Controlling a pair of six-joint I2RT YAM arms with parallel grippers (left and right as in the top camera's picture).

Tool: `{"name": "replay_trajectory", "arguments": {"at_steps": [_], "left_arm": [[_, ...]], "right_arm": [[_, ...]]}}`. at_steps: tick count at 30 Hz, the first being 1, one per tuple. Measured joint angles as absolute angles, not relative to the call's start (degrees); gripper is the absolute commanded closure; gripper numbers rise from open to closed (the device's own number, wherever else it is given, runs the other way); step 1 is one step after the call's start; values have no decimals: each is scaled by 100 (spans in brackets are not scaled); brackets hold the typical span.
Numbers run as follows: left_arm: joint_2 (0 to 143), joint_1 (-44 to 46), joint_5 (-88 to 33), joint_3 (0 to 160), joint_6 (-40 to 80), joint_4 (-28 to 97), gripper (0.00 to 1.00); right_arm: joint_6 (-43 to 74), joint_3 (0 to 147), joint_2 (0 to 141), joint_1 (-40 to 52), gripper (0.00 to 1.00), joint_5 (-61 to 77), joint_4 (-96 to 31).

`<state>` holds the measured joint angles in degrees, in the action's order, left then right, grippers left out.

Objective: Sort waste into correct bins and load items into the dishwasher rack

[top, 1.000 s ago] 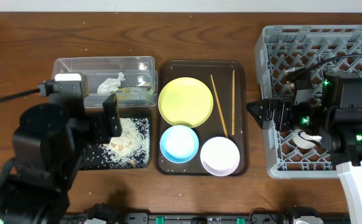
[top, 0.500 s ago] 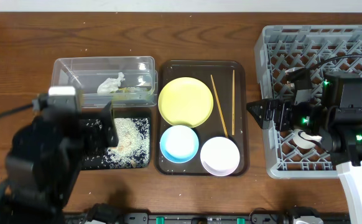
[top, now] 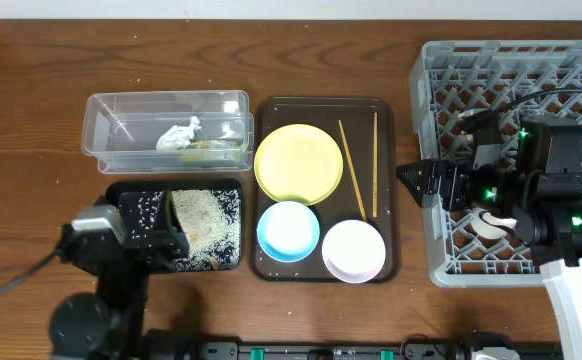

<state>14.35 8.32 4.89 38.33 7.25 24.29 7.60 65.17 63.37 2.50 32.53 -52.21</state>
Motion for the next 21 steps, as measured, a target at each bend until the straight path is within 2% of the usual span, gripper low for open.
{"name": "replay_trajectory", "arguments": {"at_steps": [5, 11, 21], "left_arm": [[683, 825, 187, 2589, 574, 1415, 9], [150, 825, -8, 1461, 545, 985, 9], [64, 825, -121, 246, 532, 165, 9]], "right_arm": [[760, 6517, 6337, 250, 1, 3253, -5221], [762, 6514, 6337, 250, 1, 3253, -5221], [760, 6514, 6337, 250, 1, 3253, -5221]]}}
